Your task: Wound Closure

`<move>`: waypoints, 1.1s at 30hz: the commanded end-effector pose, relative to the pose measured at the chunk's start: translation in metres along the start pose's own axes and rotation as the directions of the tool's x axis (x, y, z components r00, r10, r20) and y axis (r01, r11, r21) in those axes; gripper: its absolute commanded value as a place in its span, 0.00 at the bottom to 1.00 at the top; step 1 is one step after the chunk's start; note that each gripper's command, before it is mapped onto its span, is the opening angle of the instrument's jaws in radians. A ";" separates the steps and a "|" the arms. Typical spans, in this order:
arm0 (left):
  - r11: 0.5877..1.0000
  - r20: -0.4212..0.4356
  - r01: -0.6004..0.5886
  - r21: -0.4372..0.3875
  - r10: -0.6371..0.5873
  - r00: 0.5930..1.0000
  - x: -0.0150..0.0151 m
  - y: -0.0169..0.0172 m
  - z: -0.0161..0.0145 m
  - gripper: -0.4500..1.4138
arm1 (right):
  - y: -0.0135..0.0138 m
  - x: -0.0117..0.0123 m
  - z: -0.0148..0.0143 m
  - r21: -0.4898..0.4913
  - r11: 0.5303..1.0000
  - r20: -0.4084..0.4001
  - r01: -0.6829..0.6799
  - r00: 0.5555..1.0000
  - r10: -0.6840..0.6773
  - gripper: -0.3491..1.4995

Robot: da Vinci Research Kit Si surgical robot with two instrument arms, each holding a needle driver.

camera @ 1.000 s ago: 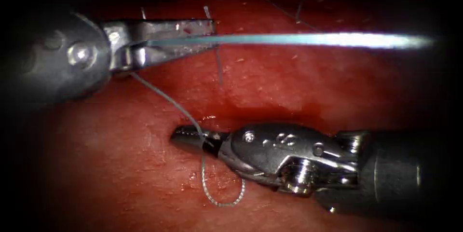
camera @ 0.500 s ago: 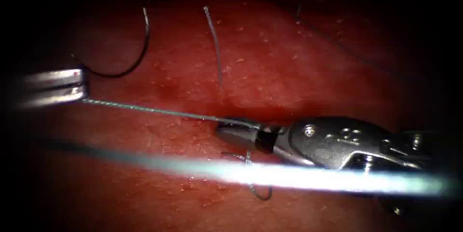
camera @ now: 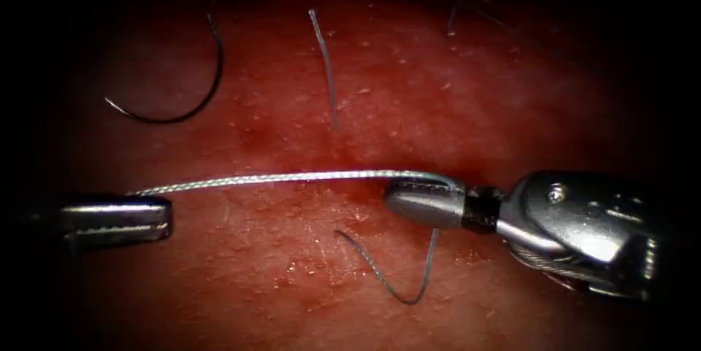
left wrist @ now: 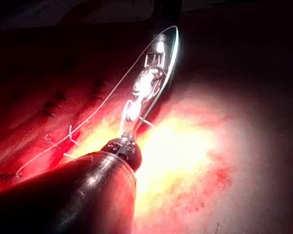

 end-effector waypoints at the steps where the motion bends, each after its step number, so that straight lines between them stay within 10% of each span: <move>1: 1.000 0.009 -0.003 0.008 0.003 1.000 -0.0005 -0.0001 0.0008 0.00 | -0.0001 -0.0006 0.0008 0.020 1.000 -0.007 0.000 1.000 0.000 0.42; 3: 1.000 0.022 -0.007 0.017 0.006 1.000 -0.0009 0.0000 0.0009 0.00 | -0.0001 -0.0005 0.0011 0.061 0.998 -0.015 0.021 1.000 -0.020 0.80; 5: 1.000 0.037 -0.015 0.026 0.014 0.999 -0.0013 0.0000 0.0008 0.00 | -0.0002 -0.0005 0.0014 0.073 0.997 -0.015 0.036 0.999 -0.035 0.95; 18: 0.998 0.062 -0.055 0.038 0.052 0.997 -0.0015 0.0012 -0.0005 0.00 | 0.0006 0.0004 -0.0007 0.168 0.982 -0.054 0.086 0.996 -0.078 0.98; 22: 0.997 0.069 -0.057 0.042 0.054 0.996 -0.0012 0.0020 -0.0004 0.00 | 0.0023 0.0014 -0.0023 0.124 0.990 -0.075 0.075 0.995 -0.066 0.77; 23: 0.998 0.066 -0.057 0.041 0.054 0.996 -0.0011 0.0022 -0.0003 0.00 | 0.0028 0.0015 -0.0028 0.099 0.993 -0.082 0.071 0.995 -0.063 0.59; 24: 0.997 0.064 -0.058 0.041 0.055 0.996 -0.0011 0.0024 0.0000 0.00 | 0.0042 0.0019 -0.0036 0.040 0.996 -0.091 0.079 0.993 -0.075 0.04; 33: 0.997 0.049 -0.064 0.041 0.062 0.997 -0.0012 0.0034 0.0023 0.00 | 0.0088 0.0001 0.0014 -0.135 0.979 -0.057 0.151 0.985 -0.160 0.00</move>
